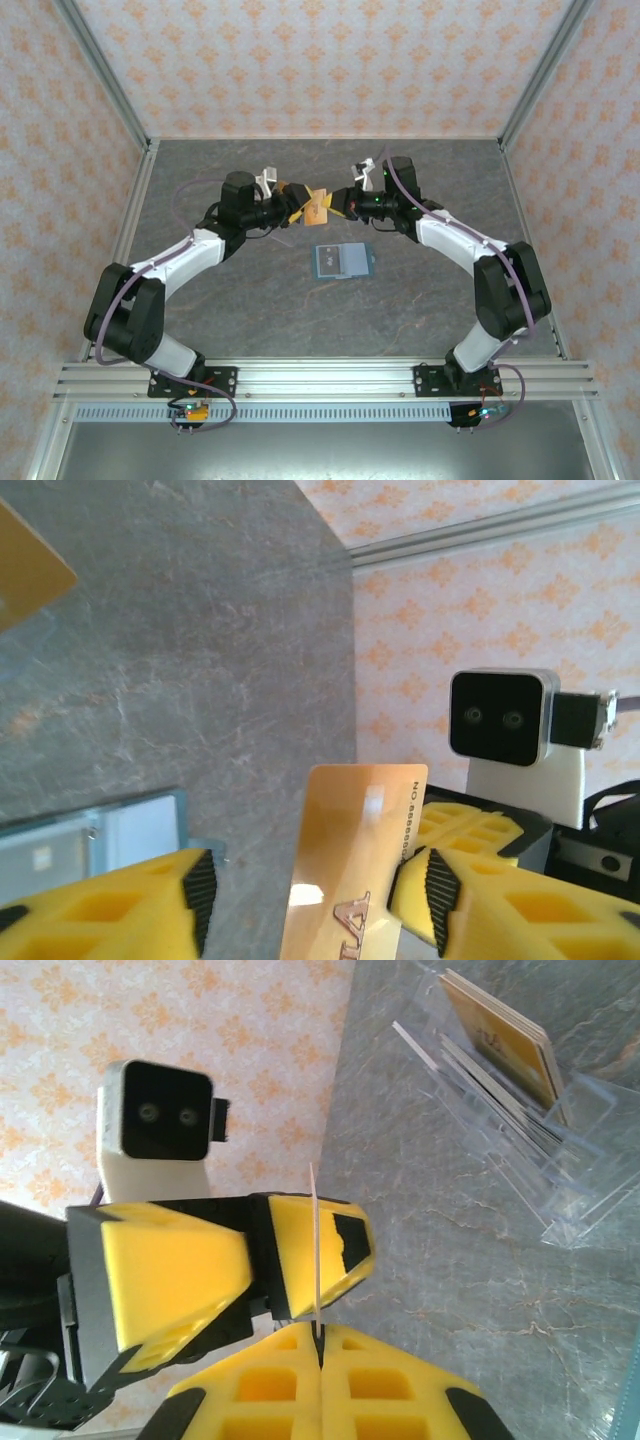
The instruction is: Take the credit cards out of the card holder
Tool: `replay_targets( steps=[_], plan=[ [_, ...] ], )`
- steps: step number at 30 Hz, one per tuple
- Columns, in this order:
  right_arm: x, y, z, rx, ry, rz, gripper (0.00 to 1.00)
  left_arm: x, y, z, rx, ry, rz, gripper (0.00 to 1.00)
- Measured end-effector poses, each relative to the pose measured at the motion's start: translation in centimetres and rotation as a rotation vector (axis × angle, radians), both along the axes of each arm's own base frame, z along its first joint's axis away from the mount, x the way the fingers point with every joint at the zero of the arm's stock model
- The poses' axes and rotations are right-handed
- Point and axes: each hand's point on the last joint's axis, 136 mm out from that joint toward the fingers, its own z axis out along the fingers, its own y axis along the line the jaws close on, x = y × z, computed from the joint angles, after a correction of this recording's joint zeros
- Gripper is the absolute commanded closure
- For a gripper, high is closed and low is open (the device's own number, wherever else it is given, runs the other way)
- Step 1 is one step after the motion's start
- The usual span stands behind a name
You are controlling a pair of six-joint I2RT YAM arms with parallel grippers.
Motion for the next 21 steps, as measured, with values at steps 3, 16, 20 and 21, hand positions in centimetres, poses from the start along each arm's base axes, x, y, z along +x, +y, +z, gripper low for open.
replay_targets(
  steps=[3, 16, 20, 21],
  plan=[
    [0.1, 0.3, 0.4, 0.024, 0.003, 0.007, 1.0, 0.1, -0.3, 0.2, -0.023, -0.002, -0.012, 0.64],
    [1.3, 0.3, 1.2, 0.093, 0.082, -0.029, 0.75, 0.7, -0.5, 2.4, -0.078, -0.052, -0.008, 1.0],
    [1.8, 0.6, 2.2, 0.151, 0.098, -0.044, 0.74, 1.2, -0.1, 3.3, -0.099, -0.07, 0.032, 1.0],
    [1.9, 0.7, 2.4, 0.16, 0.102, -0.045, 0.74, 1.4, 0.0, 3.5, -0.103, -0.069, 0.043, 1.0]
  ],
)
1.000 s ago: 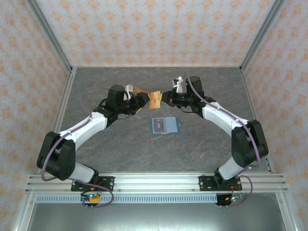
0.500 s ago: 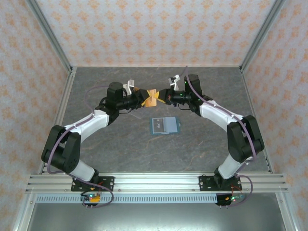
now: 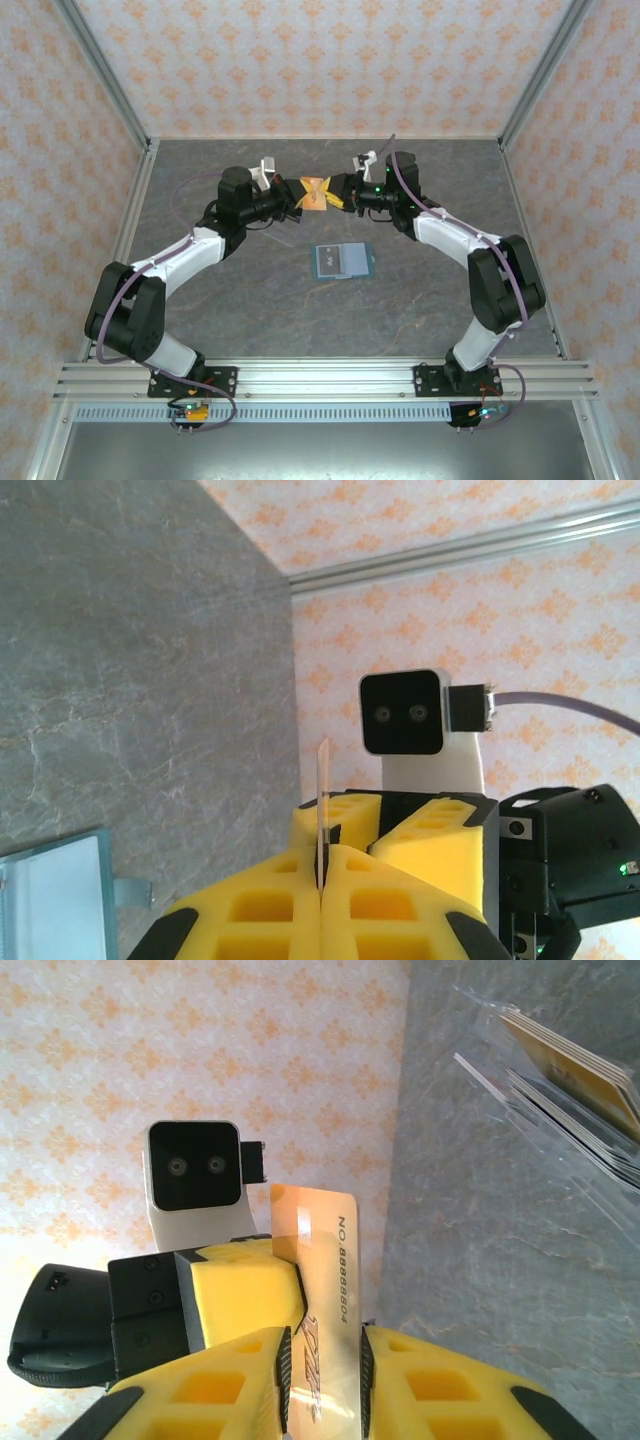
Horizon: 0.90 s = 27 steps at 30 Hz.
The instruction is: Take the credit cards out of the card holder
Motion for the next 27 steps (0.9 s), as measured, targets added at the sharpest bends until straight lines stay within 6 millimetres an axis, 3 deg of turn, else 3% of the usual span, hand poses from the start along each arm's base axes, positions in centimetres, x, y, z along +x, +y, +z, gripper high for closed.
replay_targets(
  steps=[4, 10, 14, 16, 21, 27],
  plan=[
    [-0.3, 0.8, 0.5, 0.029, 0.008, 0.012, 0.79, 0.6, 0.4, 0.7, -0.02, -0.008, 0.045, 1.0],
    [-0.4, 1.5, 0.4, 0.037, 0.023, 0.015, 1.0, 1.1, 0.9, 0.6, -0.028, -0.001, 0.088, 1.0],
    [-0.1, 1.8, 0.0, -0.036, -0.018, 0.013, 1.0, 1.4, 1.7, -0.5, 0.004, 0.026, 0.122, 0.68],
    [0.4, 2.3, -0.4, -0.122, -0.074, -0.004, 1.0, 1.6, 2.7, -1.7, 0.041, 0.057, 0.156, 0.58],
    [1.7, 3.5, -2.3, -0.357, -0.226, -0.014, 1.0, 1.7, 5.7, -5.8, 0.162, 0.15, 0.246, 0.42],
    [2.7, 4.5, -6.0, -0.585, -0.347, 0.053, 1.0, -0.7, 8.9, -10.9, 0.329, 0.288, 0.312, 0.25]
  ],
)
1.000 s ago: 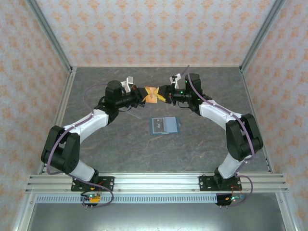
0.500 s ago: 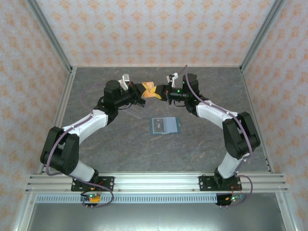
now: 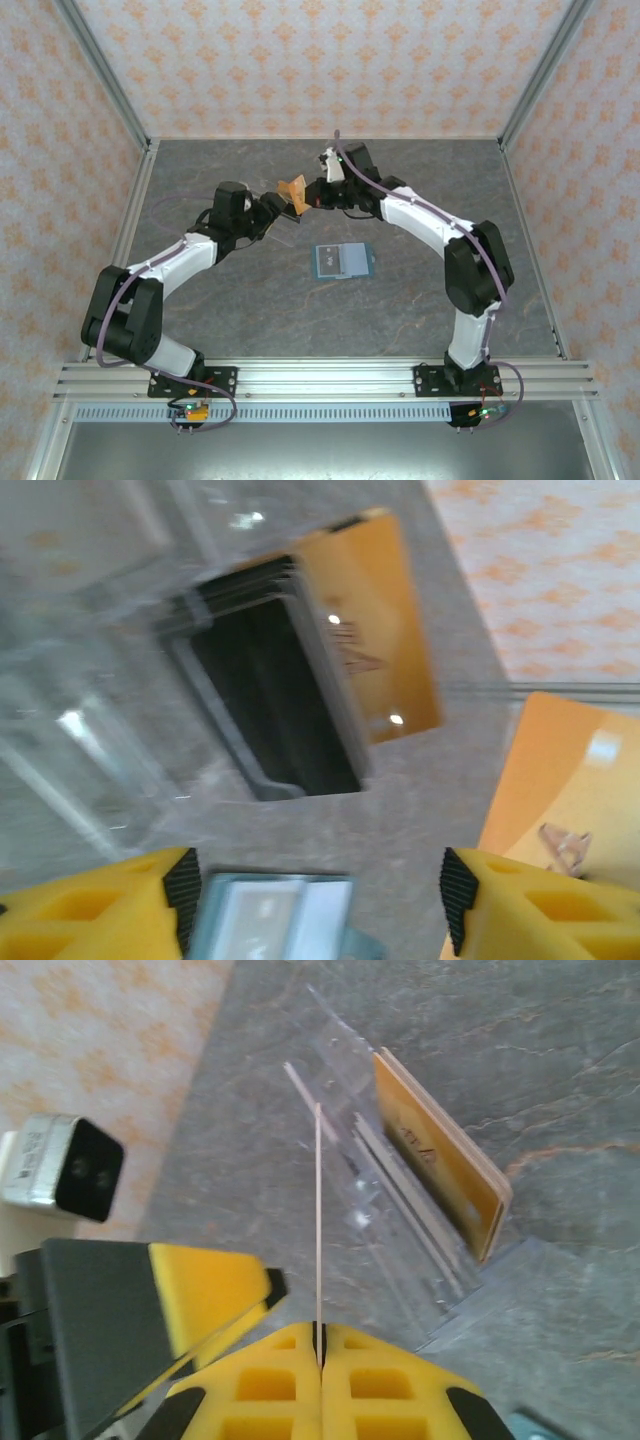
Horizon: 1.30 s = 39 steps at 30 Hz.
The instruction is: Take the credit cards out of the card holder
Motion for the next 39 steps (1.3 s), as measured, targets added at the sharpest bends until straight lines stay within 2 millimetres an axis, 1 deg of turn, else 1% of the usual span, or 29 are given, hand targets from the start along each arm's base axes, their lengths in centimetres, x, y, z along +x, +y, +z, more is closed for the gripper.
replay_targets(
  steps=[2, 5, 9, 12, 21, 26, 30, 36, 39],
  plan=[
    [0.5, 0.4, -0.7, -0.058, -0.047, 0.033, 1.0, -0.7, 1.2, -0.6, 0.044, 0.029, 0.025, 0.19],
    [1.1, 1.0, -1.2, -0.122, -0.122, 0.105, 1.0, -1.5, 2.7, -0.5, 0.104, 0.046, 0.056, 0.12],
    [2.3, 1.8, -1.2, -0.191, -0.22, 0.183, 1.0, -2.7, 4.0, -0.9, 0.167, 0.081, 0.075, 0.04],
    [3.4, 2.0, -1.2, -0.237, -0.292, 0.219, 1.0, -3.3, 4.5, -1.6, 0.2, 0.113, 0.075, 0.01],
    [5.1, 2.4, -1.2, -0.324, -0.419, 0.302, 1.0, -4.5, 4.8, -2.7, 0.239, 0.17, 0.051, 0.0],
    [5.3, 2.3, -1.6, -0.366, -0.446, 0.338, 1.0, -4.7, 4.8, -3.1, 0.244, 0.186, 0.048, 0.0],
    [5.2, 2.2, -2.2, -0.39, -0.449, 0.372, 0.96, -4.7, 4.7, -3.3, 0.241, 0.193, 0.043, 0.0],
    [4.9, 2.0, -3.6, -0.421, -0.429, 0.408, 0.91, -4.8, 4.5, -4.1, 0.238, 0.216, 0.033, 0.0],
    [4.9, 1.9, -4.1, -0.432, -0.42, 0.411, 0.84, -4.8, 4.4, -4.2, 0.233, 0.22, 0.026, 0.0]
  ],
)
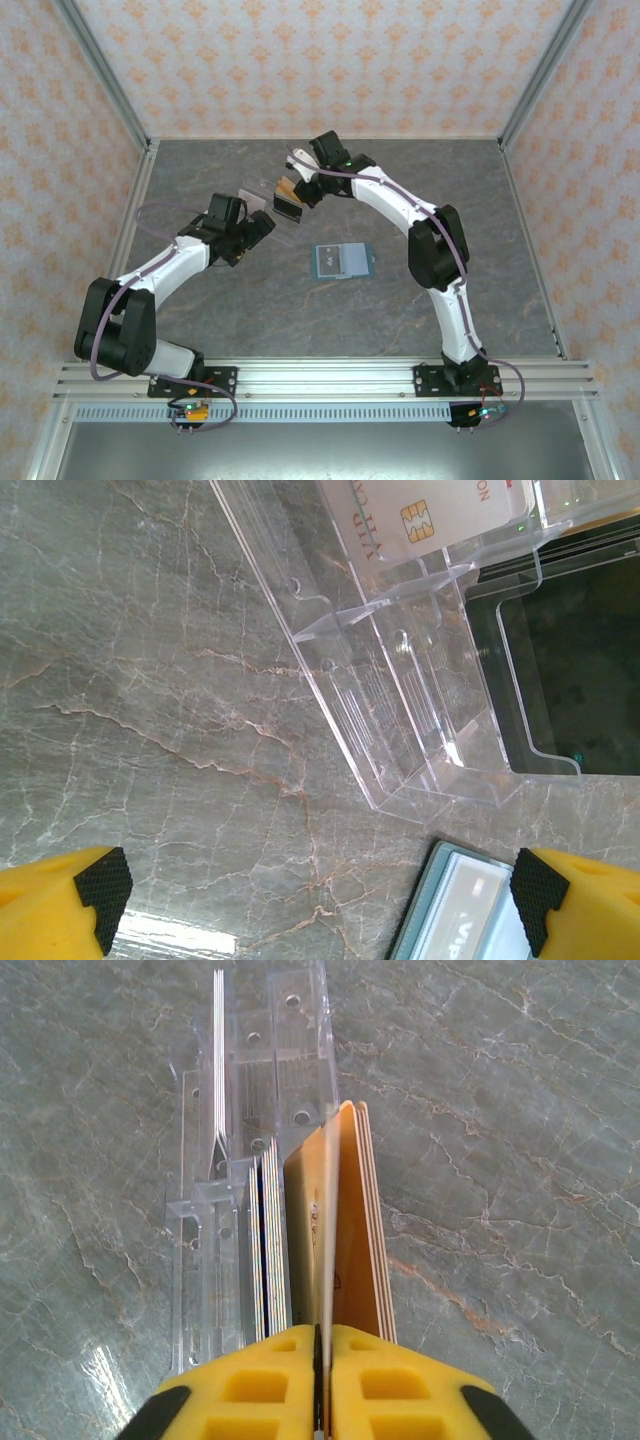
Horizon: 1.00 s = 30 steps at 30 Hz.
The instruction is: Take the credit cards out of the card holder
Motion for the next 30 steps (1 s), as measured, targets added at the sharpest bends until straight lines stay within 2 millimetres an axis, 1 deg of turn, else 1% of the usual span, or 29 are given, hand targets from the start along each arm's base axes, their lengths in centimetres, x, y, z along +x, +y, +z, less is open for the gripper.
replay_targets(
  steps=[4, 9, 11, 15, 17, 20, 25, 27, 29, 30],
  plan=[
    [0.3, 0.0, 0.3, -0.004, -0.006, -0.014, 0.74, 0.0, -0.1, 0.0, -0.004, 0.001, -0.006, 0.0],
    [0.7, 0.0, 1.2, 0.009, -0.013, -0.035, 0.71, 0.0, -0.1, 0.0, 0.0, -0.002, -0.012, 0.0],
    [0.7, 0.0, 1.2, 0.013, -0.007, -0.044, 0.69, 0.0, -0.1, 0.0, 0.0, -0.002, -0.013, 0.0],
    [0.6, -0.3, 1.4, 0.024, 0.02, -0.09, 0.62, 0.0, -0.1, 0.0, 0.004, -0.003, -0.018, 0.0],
    [0.2, -0.8, 2.1, 0.035, 0.037, -0.129, 0.58, 0.0, -0.1, 0.1, 0.004, -0.004, -0.018, 0.0],
    [-1.0, -2.3, 3.8, 0.059, 0.057, -0.213, 0.51, 0.1, -0.1, 0.2, 0.006, -0.005, -0.022, 0.0],
    [-4.6, -5.4, 7.4, 0.152, 0.099, -0.358, 0.44, 0.0, -0.2, 0.5, 0.022, -0.003, -0.044, 0.0],
    [-6.0, -6.4, 7.9, 0.182, 0.126, -0.403, 0.43, -0.1, -0.4, 0.7, 0.033, -0.003, -0.059, 0.0],
    [-7.3, -7.3, 7.8, 0.205, 0.164, -0.448, 0.41, 0.0, -0.9, 1.2, 0.043, -0.009, -0.08, 0.0],
    [-7.9, -7.7, 7.4, 0.212, 0.189, -0.473, 0.4, 0.0, -1.2, 1.5, 0.047, -0.014, -0.094, 0.0]
  ],
)
